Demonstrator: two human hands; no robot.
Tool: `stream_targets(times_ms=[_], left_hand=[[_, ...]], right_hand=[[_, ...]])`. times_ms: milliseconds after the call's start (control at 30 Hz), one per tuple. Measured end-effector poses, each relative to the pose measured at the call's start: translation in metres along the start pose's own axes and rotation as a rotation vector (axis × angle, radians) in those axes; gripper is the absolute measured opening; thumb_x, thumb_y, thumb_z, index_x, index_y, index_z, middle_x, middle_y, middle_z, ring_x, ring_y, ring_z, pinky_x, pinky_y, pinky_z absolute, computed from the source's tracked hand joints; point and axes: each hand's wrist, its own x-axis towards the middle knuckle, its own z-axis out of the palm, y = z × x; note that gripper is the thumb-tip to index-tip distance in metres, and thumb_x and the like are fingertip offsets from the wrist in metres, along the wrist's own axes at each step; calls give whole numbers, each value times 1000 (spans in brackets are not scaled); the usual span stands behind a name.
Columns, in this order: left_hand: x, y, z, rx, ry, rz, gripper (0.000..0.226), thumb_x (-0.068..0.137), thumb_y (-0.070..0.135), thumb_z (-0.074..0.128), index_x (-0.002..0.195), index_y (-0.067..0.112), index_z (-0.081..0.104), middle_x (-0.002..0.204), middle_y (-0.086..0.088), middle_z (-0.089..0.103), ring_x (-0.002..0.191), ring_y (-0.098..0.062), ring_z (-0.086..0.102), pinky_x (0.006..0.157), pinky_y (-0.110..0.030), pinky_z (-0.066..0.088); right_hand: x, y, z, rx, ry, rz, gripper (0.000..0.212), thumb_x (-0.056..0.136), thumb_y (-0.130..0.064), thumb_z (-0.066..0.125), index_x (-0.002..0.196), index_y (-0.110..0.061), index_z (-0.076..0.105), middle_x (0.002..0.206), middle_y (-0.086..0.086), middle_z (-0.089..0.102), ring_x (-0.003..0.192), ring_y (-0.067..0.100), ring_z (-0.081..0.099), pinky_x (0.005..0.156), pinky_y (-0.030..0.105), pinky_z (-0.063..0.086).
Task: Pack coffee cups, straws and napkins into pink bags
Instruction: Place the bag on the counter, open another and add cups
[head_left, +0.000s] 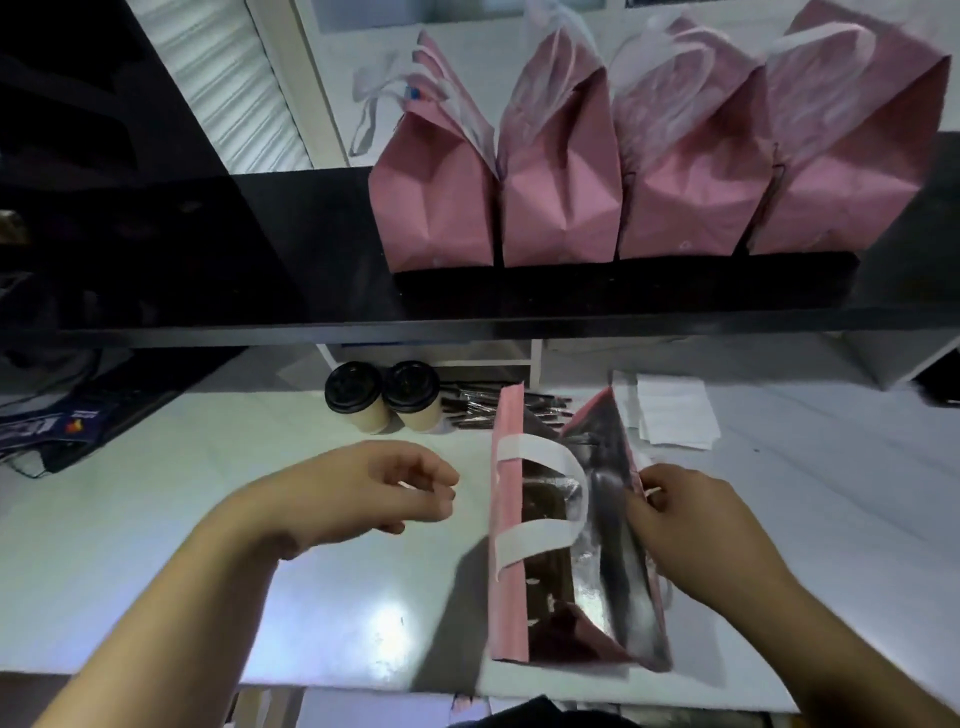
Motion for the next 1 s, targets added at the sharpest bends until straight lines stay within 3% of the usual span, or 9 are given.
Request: stream_targets(times_ms=[67,100,200,300,400,500,667,833,1000], left_hand=[[34,-12,-22,-5,223,-25,21,88,25,78,108,22,74,103,0,79,102,-24,73,83,-33,56],[55,-20,-32,62,356,-31,18,89,23,76,107,23,73,98,2,79,97,-25,73,79,-32,56],[112,-39,-49,357,559,-9,41,84,28,70,125,22,67,109,8,74,93,-19,70,78,-32,56],[150,-43,-54,675,571,8,47,83,35,65,128,20,62,121,-5,67,100,-29,64,76,-37,51],[175,-38,-54,858,549,-12,64,85,42,69,142,21,49,138,-6,54,125,-32,54,98,-46,46],[194,-40,-53,947,523,-73,78,83,48,71,149,20,39,146,-8,48,135,-32,45,109,-47,41],[200,-43,-53,967,531,-119,73,83,39,73,146,19,41,142,-12,51,132,-34,47,110,-45,39],[165,-29,-43,868,495,-51,81,77,40,79,147,24,41,138,-9,49,122,-35,53,99,-48,49],[75,-2,-18,719,539,132,87,71,66,64,149,33,43,143,3,46,128,-27,50,102,-43,50]], right_hand=[[-1,-1,2,-6,2,24,35,100,-49,51,78,-27,65,65,-7,68,58,8,64,54,29,51],[-2,-1,2,-3,2,37,35,101,-48,51,77,-26,65,65,-6,69,58,9,64,54,29,50],[-4,-4,4,0,7,65,37,100,-45,51,73,-24,65,62,-1,68,57,13,65,54,31,51],[-3,-7,3,8,-10,79,40,99,-43,51,68,-20,60,59,3,64,54,16,61,51,28,43],[-2,-11,2,25,-39,89,39,98,-41,52,66,-20,58,57,3,63,50,14,56,49,26,40],[2,-11,3,28,-52,106,38,97,-39,52,66,-17,56,57,4,60,50,15,52,51,28,37],[5,-11,6,25,-58,135,36,94,-34,54,66,-13,51,54,3,54,50,15,46,52,32,35],[7,-9,4,21,-64,123,37,95,-34,54,65,-14,48,53,2,51,50,16,44,52,32,33],[11,-6,0,-10,-47,59,41,98,-37,52,65,-14,50,56,5,54,53,17,51,53,33,39]])
